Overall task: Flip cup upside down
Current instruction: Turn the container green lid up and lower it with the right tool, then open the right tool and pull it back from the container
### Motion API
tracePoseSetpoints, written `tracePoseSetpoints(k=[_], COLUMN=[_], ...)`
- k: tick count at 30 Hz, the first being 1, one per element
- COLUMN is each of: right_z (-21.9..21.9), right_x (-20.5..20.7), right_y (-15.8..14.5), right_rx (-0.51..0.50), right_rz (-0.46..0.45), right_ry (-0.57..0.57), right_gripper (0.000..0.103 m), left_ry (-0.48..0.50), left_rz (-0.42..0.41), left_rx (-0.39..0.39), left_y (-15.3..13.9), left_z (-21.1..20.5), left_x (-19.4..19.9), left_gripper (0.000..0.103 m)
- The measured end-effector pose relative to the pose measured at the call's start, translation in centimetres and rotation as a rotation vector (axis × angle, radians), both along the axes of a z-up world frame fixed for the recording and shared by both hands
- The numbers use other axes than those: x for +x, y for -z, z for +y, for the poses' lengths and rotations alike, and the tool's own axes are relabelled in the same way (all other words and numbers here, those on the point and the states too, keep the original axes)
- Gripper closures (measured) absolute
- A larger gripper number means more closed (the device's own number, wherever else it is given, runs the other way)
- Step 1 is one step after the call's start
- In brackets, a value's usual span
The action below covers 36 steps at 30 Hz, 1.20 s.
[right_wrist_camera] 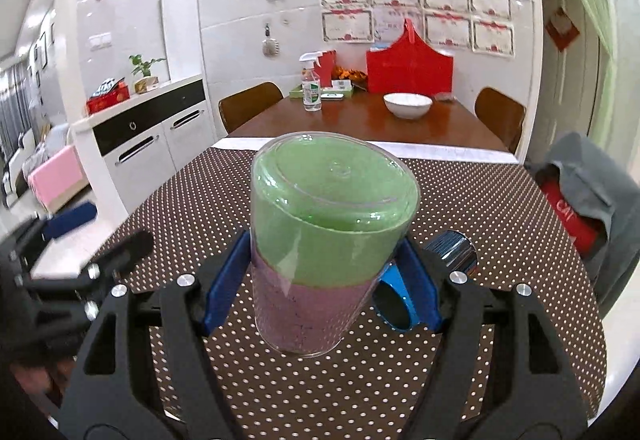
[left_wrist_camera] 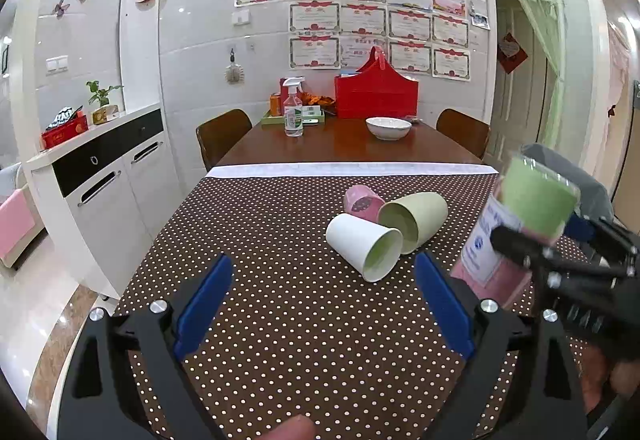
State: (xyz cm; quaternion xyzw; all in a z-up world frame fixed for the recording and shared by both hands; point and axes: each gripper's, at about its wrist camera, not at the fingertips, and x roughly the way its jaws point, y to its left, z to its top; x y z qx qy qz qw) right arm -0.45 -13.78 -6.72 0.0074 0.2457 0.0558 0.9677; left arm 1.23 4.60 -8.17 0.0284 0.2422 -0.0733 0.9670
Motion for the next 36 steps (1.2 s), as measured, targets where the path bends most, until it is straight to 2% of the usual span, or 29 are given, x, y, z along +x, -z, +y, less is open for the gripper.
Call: tracePoseSetpoints(k=[6, 12, 20, 22, 23, 25, 29, 36], right_z=[1.5, 3.3, 4.0, 4.0, 3.9, 3.8, 3.2, 2.3], right_x=[-0.5, 0.0, -0.7, -0.7, -0.6, -0.8, -0.7, -0.9], right_y=[2.9, 6.3, 7.1, 7.1, 7.1, 7.1, 6.9, 6.4], right_rx=[-0.109, -0.207, -0.267, -0.262, -0.257, -0.239, -0.193, -0.13], right_rz=[-0.056, -0.042, -0.055, -0.044, -0.032, -0.027, -0.013, 0.017], right_ry=[-0.051, -0.091, -0.092, -0.093, -0.098, -0.1, -0.106, -0.126], right_gripper=[0.032, 0.032, 0.03, 0.028, 0.02, 0.013, 0.006, 0.006], left_ry=[-0.031, -0.06, -0.07, -0.068, -0.067, -0.065, -0.064, -0.068], left_rz=[0.021, 0.037, 0.048, 0.049, 0.05, 0.048, 0.044, 0.03], left_rx=[0.011, 0.016, 0.018, 0.017, 0.017, 0.02, 0.024, 0.024], left_y=[0.6, 1.2, 1.7, 1.7, 1.7, 1.7, 1.6, 1.0], left_z=[0.2, 0.9, 1.2, 1.1, 1.1, 0.9, 0.7, 0.2], left_x=[0.1, -0.2, -0.3, -0.3, -0.4, -0.6, -0.8, -1.3], left_gripper=[0.012, 0.012, 0.012, 0.012, 0.012, 0.012, 0.012, 0.012])
